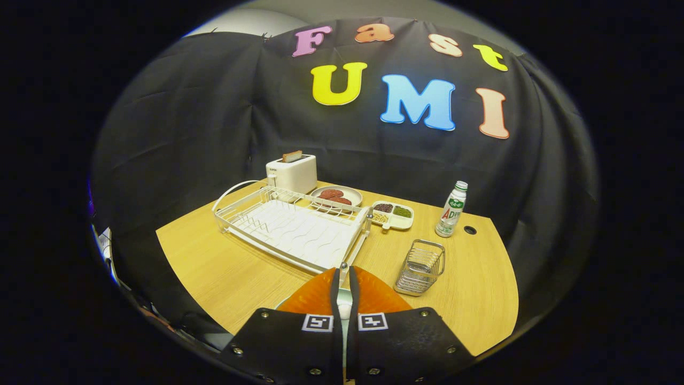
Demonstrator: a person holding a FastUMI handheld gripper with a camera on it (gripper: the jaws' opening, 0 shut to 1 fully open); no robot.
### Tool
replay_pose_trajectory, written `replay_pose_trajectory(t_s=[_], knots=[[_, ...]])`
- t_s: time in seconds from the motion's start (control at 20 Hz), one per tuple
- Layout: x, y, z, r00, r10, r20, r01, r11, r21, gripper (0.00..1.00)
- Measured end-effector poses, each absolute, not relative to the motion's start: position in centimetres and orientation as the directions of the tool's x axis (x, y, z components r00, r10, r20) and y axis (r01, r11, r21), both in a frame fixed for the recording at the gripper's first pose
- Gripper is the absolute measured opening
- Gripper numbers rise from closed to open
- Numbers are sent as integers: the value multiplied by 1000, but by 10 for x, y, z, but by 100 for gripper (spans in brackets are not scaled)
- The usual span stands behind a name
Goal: Take the plate from the dish rack, then take the spoon from the basket and place it into the plate.
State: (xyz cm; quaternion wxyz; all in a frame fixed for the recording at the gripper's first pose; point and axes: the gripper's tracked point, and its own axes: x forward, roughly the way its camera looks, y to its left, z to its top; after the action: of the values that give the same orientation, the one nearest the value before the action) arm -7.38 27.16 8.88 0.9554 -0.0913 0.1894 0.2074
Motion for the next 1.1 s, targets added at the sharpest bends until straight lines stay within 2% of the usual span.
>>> replay_pose_trajectory(t_s=[0.65,1.1], knots=[[-66,309,69,790,428,-438,-510,856,-84,5],[-62,307,65,790,423,-443,-496,866,-57,16]])
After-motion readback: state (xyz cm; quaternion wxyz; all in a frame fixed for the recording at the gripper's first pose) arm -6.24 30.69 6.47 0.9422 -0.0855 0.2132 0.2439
